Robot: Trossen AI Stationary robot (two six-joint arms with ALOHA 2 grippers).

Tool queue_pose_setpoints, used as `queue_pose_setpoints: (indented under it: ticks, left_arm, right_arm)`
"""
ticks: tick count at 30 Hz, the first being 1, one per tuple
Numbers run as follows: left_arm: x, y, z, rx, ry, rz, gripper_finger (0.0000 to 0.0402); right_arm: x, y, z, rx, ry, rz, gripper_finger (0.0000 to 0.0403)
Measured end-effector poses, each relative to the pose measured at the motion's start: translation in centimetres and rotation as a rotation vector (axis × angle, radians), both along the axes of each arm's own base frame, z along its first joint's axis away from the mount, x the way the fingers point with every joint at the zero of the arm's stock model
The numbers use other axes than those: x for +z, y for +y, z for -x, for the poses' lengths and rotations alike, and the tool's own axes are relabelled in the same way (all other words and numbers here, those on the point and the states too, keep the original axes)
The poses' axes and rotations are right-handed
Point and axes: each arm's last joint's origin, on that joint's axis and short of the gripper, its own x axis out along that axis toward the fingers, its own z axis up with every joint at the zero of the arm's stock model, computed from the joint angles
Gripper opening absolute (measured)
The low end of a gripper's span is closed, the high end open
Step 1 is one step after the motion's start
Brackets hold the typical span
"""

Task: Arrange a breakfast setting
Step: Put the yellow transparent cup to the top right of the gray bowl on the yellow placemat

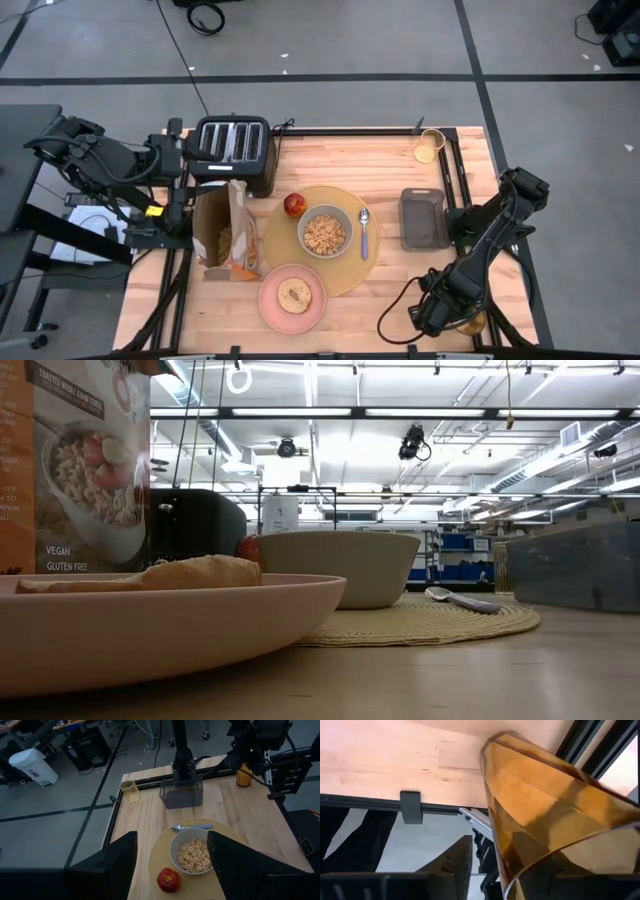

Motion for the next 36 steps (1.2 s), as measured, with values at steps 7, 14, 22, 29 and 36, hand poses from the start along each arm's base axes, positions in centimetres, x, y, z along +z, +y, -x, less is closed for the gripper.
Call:
queue_pose_setpoints:
  ticks: [7, 14, 22, 29, 36]
  left_arm:
    - [0.0, 0.0, 0.0, 0.003, 0.001, 0.006, 0.0244]
    - [-0.5, 0.1, 0.4, -0.007, 0.059, 0.031, 0.0244]
    - [-0.3, 0.4, 1.6, -0.092, 0.063, 0.094, 0.0244]
    - [-0.3, 0.6, 1.9, -0.063, 0.047, 0.135, 0.0244]
    - [-0.3, 0.6, 1.9, -0.036, 0.040, 0.184, 0.0244]
  right_arm:
    - [0.0, 0.0, 0.0, 0.002, 0.000, 0.003, 0.0071]
    - [0.7, -0.1, -0.4, -0.011, -0.007, -0.006, 0.0014]
    - [9.2, -4.2, -4.2, 0.069, -0.187, -0.060, 0.0013]
    - [14.5, -13.1, -7.5, 0.187, -0.500, 0.188, 0.0013]
    - [13.1, -21.8, -11.1, 0.415, -0.530, 0.278, 0.0013]
